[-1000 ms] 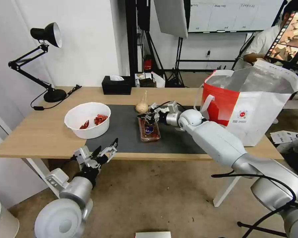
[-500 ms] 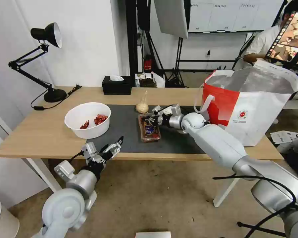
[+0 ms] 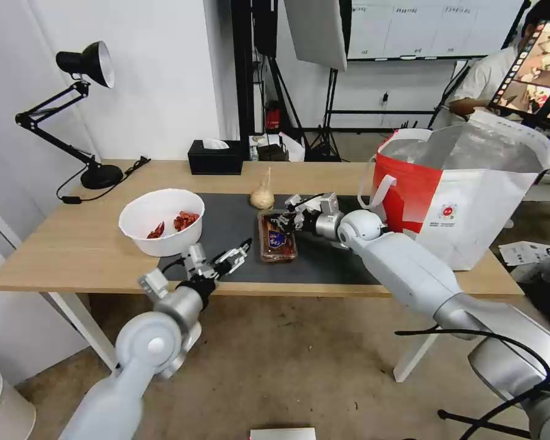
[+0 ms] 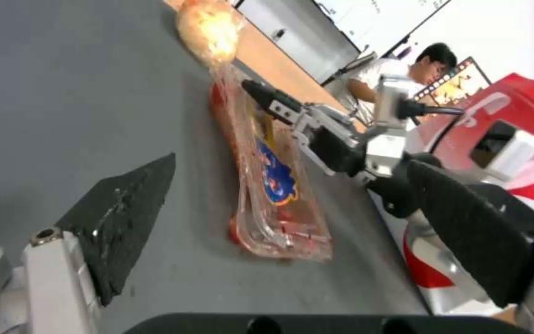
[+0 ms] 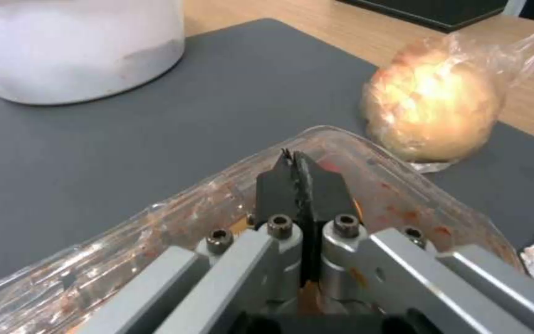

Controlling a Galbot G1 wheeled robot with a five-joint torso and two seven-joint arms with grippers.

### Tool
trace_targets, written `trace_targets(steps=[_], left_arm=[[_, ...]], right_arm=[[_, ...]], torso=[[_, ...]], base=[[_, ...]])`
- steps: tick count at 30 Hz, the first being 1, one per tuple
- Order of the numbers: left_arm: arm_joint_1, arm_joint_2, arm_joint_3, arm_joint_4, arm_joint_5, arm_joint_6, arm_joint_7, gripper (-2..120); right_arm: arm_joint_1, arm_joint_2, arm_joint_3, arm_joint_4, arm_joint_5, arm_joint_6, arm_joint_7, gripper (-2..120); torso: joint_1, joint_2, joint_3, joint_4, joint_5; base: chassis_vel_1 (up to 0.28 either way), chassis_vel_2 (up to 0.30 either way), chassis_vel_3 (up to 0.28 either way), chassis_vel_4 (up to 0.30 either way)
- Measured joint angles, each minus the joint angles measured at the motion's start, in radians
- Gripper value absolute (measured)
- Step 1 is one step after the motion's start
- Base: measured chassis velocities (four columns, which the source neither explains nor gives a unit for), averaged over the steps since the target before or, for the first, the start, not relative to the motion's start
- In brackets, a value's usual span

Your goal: Pick up the trash from the table and place it into the takeout bag.

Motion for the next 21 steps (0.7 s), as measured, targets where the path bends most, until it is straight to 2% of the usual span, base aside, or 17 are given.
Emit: trace_targets(steps=[8,16,21], left_arm=[[-0.086,-0.016,0.067,0.081,0.0,-0.006,-0.016,100],[-0.126,-0.024,0.095,0.116,-0.015,-0.002,-0.038,100],[-0.151,-0.036,0.101,0.137,-0.09,0.018,-0.073,100]], right_arm=[[-0.006,-0.01,0.007,0.014,0.0,0.0,0.003,0],[-0.016,-0.013,0.016,0.019,0.0,0.001,0.001,0],[-0.021,-0.013,0.021,0.024,0.0,0.002,0.001,0]], torso=[[0.0,0.0,0.0,0.0,0.0],[0.0,0.0,0.0,0.0,0.0001],[0.0,0.0,0.0,0.0001,-0.0001]], base=[[0.0,0.0,0.0,0.0],[0.0,0.0,0.0,0.0],[0.0,0.0,0.0,0.0]])
